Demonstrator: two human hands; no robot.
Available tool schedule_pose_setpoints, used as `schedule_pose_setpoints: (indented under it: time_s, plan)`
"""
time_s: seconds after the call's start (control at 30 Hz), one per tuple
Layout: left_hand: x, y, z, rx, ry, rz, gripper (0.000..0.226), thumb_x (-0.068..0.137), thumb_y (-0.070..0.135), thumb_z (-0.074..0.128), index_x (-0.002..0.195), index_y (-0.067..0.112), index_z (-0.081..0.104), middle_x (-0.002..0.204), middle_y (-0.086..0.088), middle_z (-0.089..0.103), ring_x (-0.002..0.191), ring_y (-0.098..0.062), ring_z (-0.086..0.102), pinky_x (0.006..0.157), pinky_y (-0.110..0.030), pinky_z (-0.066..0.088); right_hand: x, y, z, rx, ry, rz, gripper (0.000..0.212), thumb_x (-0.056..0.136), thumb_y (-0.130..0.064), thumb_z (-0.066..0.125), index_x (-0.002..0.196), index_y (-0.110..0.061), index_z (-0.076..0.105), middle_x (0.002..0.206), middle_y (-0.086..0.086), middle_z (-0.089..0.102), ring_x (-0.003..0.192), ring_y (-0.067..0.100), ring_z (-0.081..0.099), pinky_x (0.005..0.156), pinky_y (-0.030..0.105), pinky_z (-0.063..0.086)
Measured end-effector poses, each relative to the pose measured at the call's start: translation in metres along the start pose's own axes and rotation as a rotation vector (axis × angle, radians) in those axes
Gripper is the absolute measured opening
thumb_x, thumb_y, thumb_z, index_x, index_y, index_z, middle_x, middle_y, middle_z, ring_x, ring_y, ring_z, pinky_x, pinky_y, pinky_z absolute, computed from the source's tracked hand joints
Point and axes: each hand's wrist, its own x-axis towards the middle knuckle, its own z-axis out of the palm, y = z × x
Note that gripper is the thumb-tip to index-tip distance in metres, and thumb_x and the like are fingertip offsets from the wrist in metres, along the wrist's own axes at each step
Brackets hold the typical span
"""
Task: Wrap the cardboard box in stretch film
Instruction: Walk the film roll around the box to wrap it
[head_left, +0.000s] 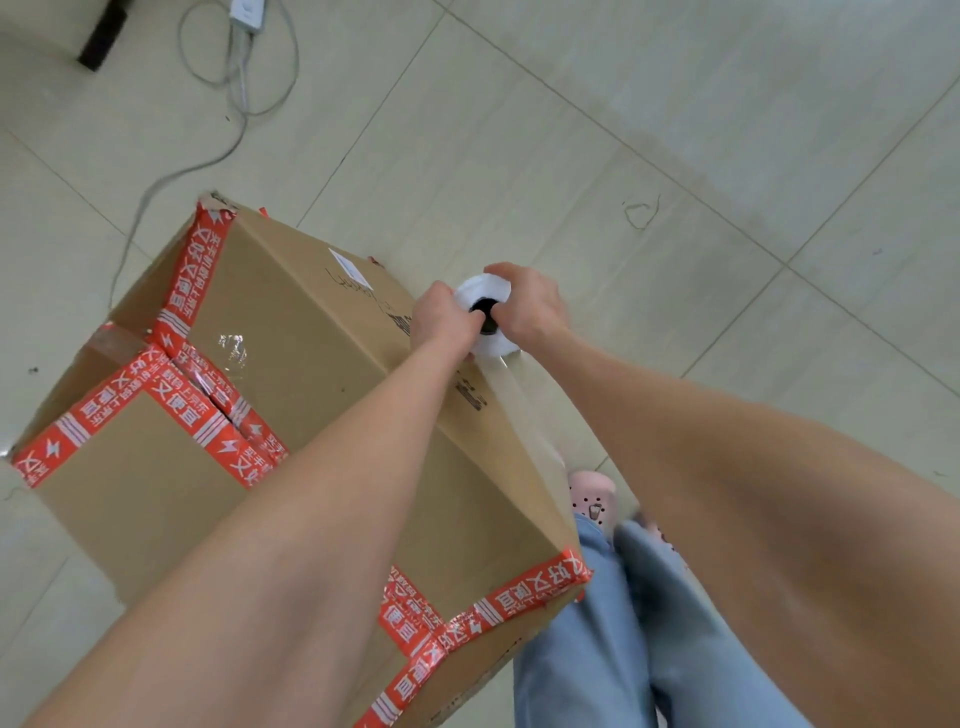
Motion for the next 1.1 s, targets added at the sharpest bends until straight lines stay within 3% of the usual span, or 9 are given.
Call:
schedule_pose_setpoints:
  time_s: [0.17, 0.27, 0.43, 0.53, 0.67, 0.73, 0.8, 0.87, 1.1]
  plan:
    - [0.01, -0.015, -0.005, 0.037, -0.024, -0.079, 0.031, 0.079, 0.017, 0.061, 0.107, 0.005, 0.057, 0.107, -0.012, 0.065, 0.092, -0.034, 0.066, 0.078, -0.04, 0.057, 0.001, 0.005, 0.019, 0.16, -0.094, 0.143, 0.069, 0.085, -0.01, 0.055, 0.147, -0.021, 0.028, 0.138, 0.008, 0.048, 0.123, 0.028, 0.049, 0.096, 0.04, 0.047]
    - [0.016, -0.018, -0.009, 0.135, -0.044, -0.044, 0.035, 0.078, 0.021, 0.063, 0.109, 0.005, 0.058, 0.107, -0.012, 0.065, 0.098, -0.031, 0.063, 0.076, -0.034, 0.053, 0.005, 0.0, 0.024, 0.305, -0.233, 0.277, 0.064, 0.082, -0.005, 0.052, 0.143, -0.018, 0.035, 0.138, 0.011, 0.048, 0.12, 0.034, 0.052, 0.091, 0.051, 0.051]
    - [0.028, -0.013, -0.017, 0.188, -0.068, 0.115, 0.034, 0.083, 0.01, 0.054, 0.116, 0.015, 0.057, 0.113, -0.007, 0.062, 0.106, -0.029, 0.057, 0.076, -0.03, 0.043, 0.021, -0.015, 0.024, 0.042, -0.204, 0.086, 0.04, 0.081, -0.007, 0.048, 0.118, -0.022, 0.054, 0.119, 0.006, 0.059, 0.114, 0.033, 0.056, 0.089, 0.045, 0.053]
    - [0.03, -0.018, -0.022, 0.129, -0.02, 0.153, 0.036, 0.08, 0.006, 0.052, 0.112, 0.019, 0.064, 0.108, -0.005, 0.067, 0.102, -0.028, 0.059, 0.079, -0.033, 0.047, 0.031, -0.032, 0.02, -0.137, -0.194, -0.029, 0.048, 0.081, -0.008, 0.05, 0.126, -0.023, 0.057, 0.124, 0.008, 0.06, 0.113, 0.029, 0.057, 0.088, 0.038, 0.051]
    - [0.036, -0.02, -0.029, 0.109, 0.06, 0.1, 0.04, 0.081, 0.009, 0.052, 0.115, 0.024, 0.063, 0.106, -0.004, 0.067, 0.101, -0.028, 0.06, 0.076, -0.031, 0.047, 0.035, -0.049, 0.02, -0.194, -0.244, -0.172, 0.042, 0.076, -0.009, 0.046, 0.105, -0.031, 0.067, 0.094, 0.001, 0.066, 0.09, 0.025, 0.063, 0.071, 0.033, 0.053]
    - [0.038, -0.021, -0.031, 0.107, 0.1, 0.089, 0.043, 0.081, 0.01, 0.051, 0.119, 0.028, 0.062, 0.11, -0.004, 0.067, 0.105, -0.028, 0.059, 0.077, -0.031, 0.046, 0.036, -0.048, 0.023, -0.19, -0.216, -0.193, 0.05, 0.078, -0.007, 0.046, 0.118, -0.033, 0.062, 0.103, 0.0, 0.066, 0.099, 0.023, 0.063, 0.072, 0.03, 0.051]
    - [0.038, -0.019, -0.031, 0.116, 0.135, 0.084, 0.049, 0.083, 0.009, 0.049, 0.127, 0.03, 0.057, 0.121, -0.002, 0.063, 0.113, -0.027, 0.056, 0.083, -0.032, 0.045, 0.038, -0.045, 0.023, -0.195, -0.198, -0.155, 0.059, 0.083, -0.006, 0.05, 0.139, -0.025, 0.045, 0.128, 0.005, 0.058, 0.118, 0.024, 0.054, 0.09, 0.033, 0.048]
    - [0.036, -0.017, -0.028, 0.149, 0.145, 0.108, 0.053, 0.083, 0.006, 0.047, 0.131, 0.03, 0.054, 0.126, -0.001, 0.06, 0.116, -0.026, 0.054, 0.083, -0.031, 0.043, 0.039, -0.042, 0.024, -0.212, -0.245, -0.09, 0.058, 0.085, -0.007, 0.051, 0.141, -0.017, 0.039, 0.134, 0.009, 0.053, 0.124, 0.027, 0.049, 0.097, 0.037, 0.045]
    - [0.035, -0.012, -0.028, 0.169, 0.163, 0.094, 0.032, 0.082, 0.006, 0.043, 0.103, 0.018, 0.063, 0.097, -0.005, 0.065, 0.09, -0.028, 0.059, 0.062, -0.03, 0.038, 0.042, -0.052, 0.02, -0.268, -0.277, -0.184, 0.045, 0.078, -0.002, 0.042, 0.111, -0.025, 0.062, 0.1, 0.004, 0.064, 0.092, 0.026, 0.059, 0.073, 0.034, 0.051]
